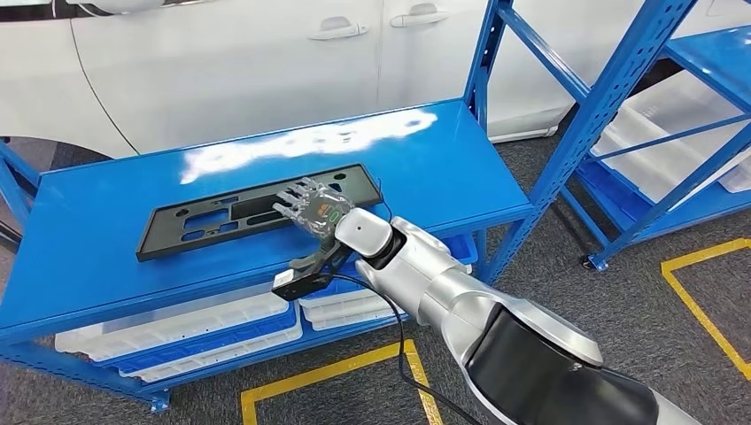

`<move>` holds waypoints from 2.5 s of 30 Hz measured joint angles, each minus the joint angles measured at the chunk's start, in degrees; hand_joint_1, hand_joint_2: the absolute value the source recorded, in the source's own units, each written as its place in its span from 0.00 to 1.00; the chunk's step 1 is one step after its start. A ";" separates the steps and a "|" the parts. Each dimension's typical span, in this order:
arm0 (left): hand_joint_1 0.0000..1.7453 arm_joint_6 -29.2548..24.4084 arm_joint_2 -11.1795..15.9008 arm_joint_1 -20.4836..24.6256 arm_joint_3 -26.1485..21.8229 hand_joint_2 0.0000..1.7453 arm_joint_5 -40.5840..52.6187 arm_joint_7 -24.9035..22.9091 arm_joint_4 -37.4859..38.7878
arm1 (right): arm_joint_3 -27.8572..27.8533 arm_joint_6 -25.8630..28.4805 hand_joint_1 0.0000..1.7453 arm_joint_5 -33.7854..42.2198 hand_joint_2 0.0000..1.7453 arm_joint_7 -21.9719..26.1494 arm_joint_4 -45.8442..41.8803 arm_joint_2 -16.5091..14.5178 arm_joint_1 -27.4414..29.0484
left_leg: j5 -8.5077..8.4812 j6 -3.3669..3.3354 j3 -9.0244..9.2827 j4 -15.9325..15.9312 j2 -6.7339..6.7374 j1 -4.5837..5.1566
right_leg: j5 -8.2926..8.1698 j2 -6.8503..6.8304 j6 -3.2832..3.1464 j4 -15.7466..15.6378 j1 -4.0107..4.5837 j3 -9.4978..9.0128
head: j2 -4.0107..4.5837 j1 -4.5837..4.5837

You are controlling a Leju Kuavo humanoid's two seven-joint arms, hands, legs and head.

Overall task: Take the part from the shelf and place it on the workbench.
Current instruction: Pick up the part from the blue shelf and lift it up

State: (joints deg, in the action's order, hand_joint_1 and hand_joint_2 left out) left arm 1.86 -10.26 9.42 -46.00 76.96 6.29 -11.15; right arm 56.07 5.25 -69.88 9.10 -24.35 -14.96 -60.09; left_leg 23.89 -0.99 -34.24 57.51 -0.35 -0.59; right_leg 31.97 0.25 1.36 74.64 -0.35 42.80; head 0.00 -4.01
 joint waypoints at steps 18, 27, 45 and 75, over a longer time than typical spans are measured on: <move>0.00 -0.01 0.28 -0.39 -0.11 0.00 -0.36 0.19 0.00 | -9.89 0.43 0.00 8.70 0.00 4.87 -6.94 1.38 -0.65 | 4.02 3.11 -4.82 11.22 0.12 -0.13 | -7.75 0.00 -2.86 -16.51 0.10 -7.80 | 0.00 -0.02; 0.00 0.02 0.27 -0.13 -0.18 0.00 -0.14 0.48 0.00 | -10.45 0.10 0.00 7.31 0.00 5.08 -8.94 2.01 -0.92 | 0.09 0.15 0.20 -0.11 -0.88 -0.08 | -4.57 -0.53 -0.50 -11.95 0.35 -5.85 | 0.00 -0.01; 0.00 -0.03 0.22 -0.06 -0.27 0.00 -0.13 0.35 0.02 | -10.56 -0.14 0.00 7.10 0.00 4.84 -9.48 2.52 -0.80 | 6.88 3.19 -7.61 14.43 -0.29 -0.19 | -7.60 -1.40 -2.93 -17.14 -0.10 -8.23 | 0.00 -0.06; 0.00 0.13 0.26 0.34 -0.27 0.00 0.07 0.37 0.02 | -10.85 -0.46 0.00 7.09 0.00 3.93 -9.50 3.19 -0.81 | 6.45 2.69 -6.38 12.84 -0.39 0.02 | -7.80 -0.34 -2.91 -17.01 -0.05 -7.98 | 0.00 -0.06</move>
State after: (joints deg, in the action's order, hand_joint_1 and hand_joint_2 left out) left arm 1.99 -10.00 9.76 -46.28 77.02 6.67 -11.13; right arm 45.22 4.79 -62.79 13.03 -33.86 -11.77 -60.90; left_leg 30.34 1.70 -40.63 70.36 -0.74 -0.57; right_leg 24.17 -0.09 -1.55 57.64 -0.40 34.82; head 0.00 -4.07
